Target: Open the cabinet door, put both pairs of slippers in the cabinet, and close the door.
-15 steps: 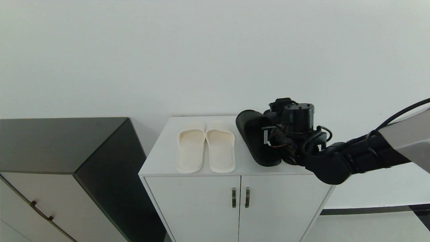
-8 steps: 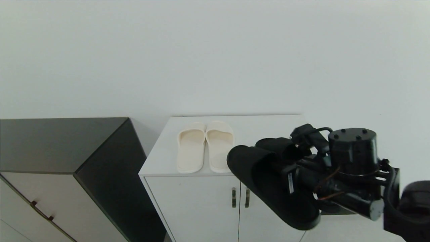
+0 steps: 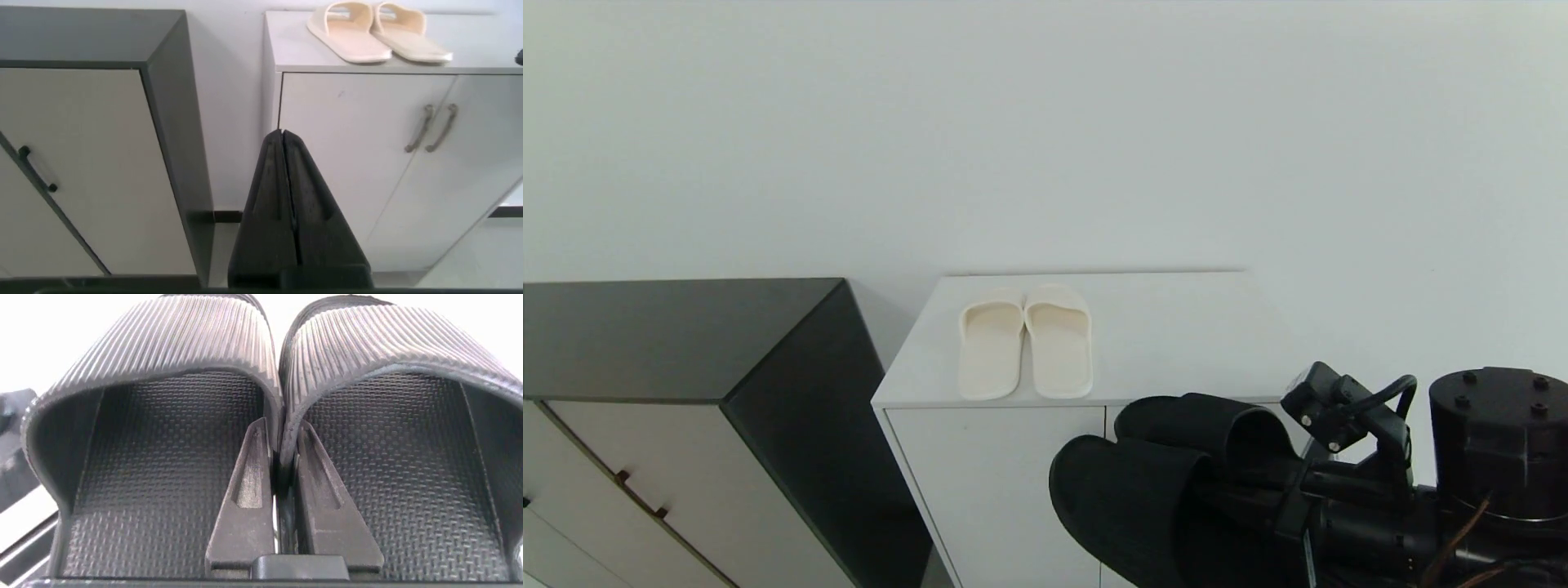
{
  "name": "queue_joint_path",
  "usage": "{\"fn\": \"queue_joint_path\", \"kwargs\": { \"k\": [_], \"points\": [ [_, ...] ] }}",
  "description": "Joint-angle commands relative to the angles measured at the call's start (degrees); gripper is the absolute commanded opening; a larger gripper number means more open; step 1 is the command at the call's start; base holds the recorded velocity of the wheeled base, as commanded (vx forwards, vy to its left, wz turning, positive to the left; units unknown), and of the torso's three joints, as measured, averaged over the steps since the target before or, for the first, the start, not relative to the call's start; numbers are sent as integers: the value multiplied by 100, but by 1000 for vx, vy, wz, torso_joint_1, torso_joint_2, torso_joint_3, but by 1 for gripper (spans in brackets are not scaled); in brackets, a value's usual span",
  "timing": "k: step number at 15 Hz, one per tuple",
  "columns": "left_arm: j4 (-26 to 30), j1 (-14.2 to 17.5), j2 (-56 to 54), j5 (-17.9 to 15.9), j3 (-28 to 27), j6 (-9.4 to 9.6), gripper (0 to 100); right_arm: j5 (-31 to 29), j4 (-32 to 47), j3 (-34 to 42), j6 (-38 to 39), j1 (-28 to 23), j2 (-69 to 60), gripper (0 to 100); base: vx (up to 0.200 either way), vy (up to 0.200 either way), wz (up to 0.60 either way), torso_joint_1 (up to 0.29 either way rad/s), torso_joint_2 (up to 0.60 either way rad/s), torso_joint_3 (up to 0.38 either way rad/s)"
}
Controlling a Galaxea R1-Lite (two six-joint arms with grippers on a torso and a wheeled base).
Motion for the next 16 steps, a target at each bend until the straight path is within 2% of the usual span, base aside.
{"fn": "queue_joint_path", "kwargs": {
  "k": [1, 4, 12, 16],
  "points": [
    [0, 0, -1, 10, 0, -4, 0, 91, -5, -32, -10, -59, -49, 0, 0, 0, 0, 0, 0, 0],
    [0, 0, -1, 2, 0, -4, 0, 109, -5, 12, -256, -32, -40, 0, 0, 0, 0, 0, 0, 0],
    [0, 0, -1, 10, 0, -4, 0, 267, -5, 161, -274, 73, -120, 0, 0, 0, 0, 0, 0, 0],
    [-9, 0, -1, 2, 0, 49, 0, 276, -5, 188, -274, 108, -120, 0, 0, 0, 0, -130, 304, 175]
  ]
}}
